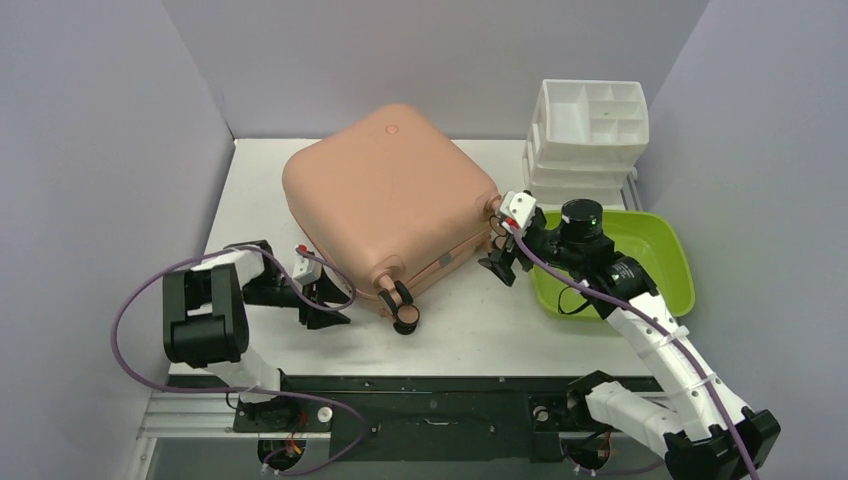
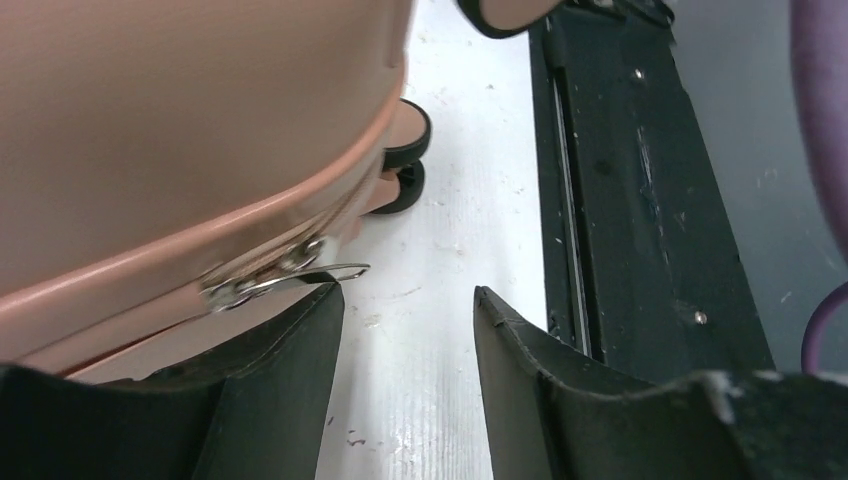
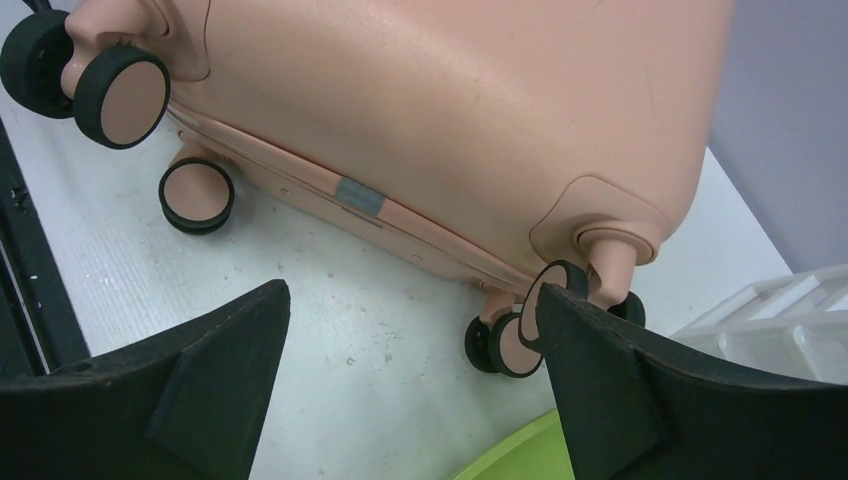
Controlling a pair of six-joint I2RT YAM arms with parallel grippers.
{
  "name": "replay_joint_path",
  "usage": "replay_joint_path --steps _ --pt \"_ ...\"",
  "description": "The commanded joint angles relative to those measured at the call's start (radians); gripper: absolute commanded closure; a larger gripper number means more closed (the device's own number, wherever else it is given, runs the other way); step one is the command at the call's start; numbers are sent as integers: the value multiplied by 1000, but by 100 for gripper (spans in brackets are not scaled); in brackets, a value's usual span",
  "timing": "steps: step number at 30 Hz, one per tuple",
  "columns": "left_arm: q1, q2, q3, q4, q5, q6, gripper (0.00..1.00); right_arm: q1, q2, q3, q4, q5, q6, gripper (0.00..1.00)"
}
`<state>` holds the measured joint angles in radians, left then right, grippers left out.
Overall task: Open, take out, and arrange the luggage
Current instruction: Adjust the luggage at the center of the board.
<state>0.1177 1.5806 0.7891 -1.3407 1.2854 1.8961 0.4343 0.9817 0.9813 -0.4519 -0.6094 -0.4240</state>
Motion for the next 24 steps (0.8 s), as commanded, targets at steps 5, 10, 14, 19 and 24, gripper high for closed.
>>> replay_joint_path --steps 5,10,14,19,24 --pt "91 56 61 -265 124 306 54 -39 -40 37 53 21 23 12" --pt "119 -78 57 -264 80 231 56 -47 -29 58 50 69 27 12" --pt "146 -171 69 -194 38 31 56 -50 -15 80 50 117 39 12" --pt "103 -350 -12 407 -154 -639 57 -50 -1 113 23 203 44 11" --pt "-34 -622 -185 815 -365 -1054 54 -52 8 117 41 302 54 11"
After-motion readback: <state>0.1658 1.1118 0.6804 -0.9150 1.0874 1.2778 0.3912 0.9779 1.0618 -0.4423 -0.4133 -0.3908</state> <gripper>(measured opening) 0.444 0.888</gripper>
